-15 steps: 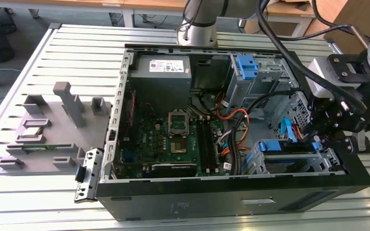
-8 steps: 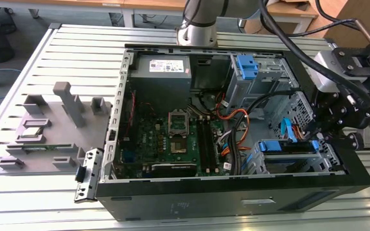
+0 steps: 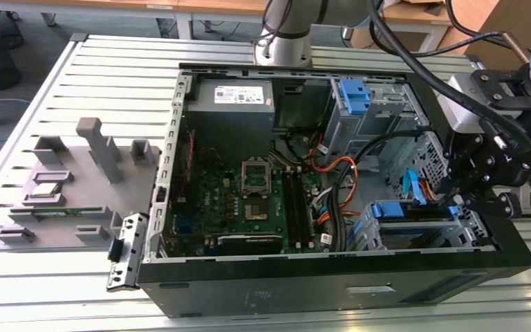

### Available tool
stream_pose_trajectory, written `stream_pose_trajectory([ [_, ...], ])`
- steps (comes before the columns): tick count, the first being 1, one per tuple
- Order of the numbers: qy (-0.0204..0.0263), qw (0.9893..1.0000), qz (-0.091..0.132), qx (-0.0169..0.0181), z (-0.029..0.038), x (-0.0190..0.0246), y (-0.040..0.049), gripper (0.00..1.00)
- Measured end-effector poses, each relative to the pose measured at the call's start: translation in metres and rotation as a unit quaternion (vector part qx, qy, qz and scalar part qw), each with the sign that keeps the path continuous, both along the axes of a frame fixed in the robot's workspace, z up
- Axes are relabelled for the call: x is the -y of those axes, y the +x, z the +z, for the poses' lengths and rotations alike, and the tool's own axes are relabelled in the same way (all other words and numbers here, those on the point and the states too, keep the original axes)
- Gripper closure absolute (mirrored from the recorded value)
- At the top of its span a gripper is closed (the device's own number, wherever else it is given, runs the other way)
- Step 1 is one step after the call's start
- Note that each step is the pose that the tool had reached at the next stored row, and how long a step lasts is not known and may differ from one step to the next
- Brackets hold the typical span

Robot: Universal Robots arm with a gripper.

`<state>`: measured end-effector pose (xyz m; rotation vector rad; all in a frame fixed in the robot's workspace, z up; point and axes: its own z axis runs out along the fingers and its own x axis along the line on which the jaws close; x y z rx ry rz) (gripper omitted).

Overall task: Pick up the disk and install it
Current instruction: 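Insert the second disk wire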

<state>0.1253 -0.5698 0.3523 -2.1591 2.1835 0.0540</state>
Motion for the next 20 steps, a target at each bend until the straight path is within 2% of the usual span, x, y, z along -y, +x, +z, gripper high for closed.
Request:
stream_pose_trajectory([
  [7, 0.0000, 1.0000, 0.000, 0.0000, -0.0001, -0.0009, -0.0013, 0.75],
  [14, 0.0002, 1.0000, 0.000, 0.0000, -0.0004, -0.0086, -0.0048, 0.75],
  [17, 0.0001, 1.0000, 0.000, 0.0000, -0.0003, -0.0090, -0.0053, 0.75],
  [20, 0.0001, 1.0000, 0.000, 0.0000, 0.0041, -0.0091, -0.0054, 0.75],
])
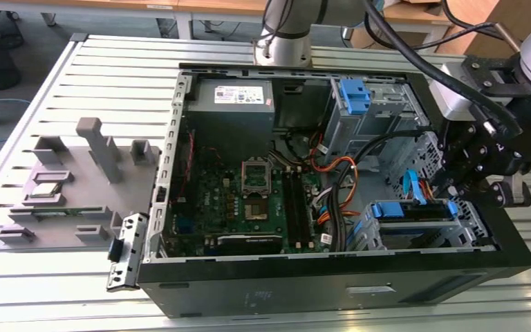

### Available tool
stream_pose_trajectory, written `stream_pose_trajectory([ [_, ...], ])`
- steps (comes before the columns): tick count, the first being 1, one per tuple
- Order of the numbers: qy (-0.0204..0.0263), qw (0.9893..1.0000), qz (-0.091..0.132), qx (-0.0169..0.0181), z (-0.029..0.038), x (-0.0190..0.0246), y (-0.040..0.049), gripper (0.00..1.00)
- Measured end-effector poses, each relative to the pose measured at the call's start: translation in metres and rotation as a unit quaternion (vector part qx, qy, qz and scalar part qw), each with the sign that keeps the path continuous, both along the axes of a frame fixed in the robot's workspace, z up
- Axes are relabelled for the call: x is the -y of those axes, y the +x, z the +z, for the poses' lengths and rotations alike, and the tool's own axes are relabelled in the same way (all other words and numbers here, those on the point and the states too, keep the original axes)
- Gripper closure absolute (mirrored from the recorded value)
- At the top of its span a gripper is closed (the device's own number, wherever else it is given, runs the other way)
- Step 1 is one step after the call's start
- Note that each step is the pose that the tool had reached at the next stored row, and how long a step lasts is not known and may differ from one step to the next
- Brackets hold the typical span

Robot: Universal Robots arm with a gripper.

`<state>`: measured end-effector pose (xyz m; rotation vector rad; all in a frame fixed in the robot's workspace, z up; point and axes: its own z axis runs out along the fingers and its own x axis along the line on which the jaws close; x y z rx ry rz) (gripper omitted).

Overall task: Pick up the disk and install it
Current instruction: 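Insert the second disk wire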

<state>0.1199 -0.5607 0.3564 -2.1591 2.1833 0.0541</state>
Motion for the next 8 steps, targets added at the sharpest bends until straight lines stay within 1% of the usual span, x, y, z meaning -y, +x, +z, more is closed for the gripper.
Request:
stream_pose_trajectory([
  [1, 0.0001, 1.0000, 0.000, 0.0000, 0.0010, 0.0000, 0.0000, 0.75],
  [8, 0.0001, 1.0000, 0.000, 0.0000, 0.0013, 0.0000, 0.0000, 0.75],
])
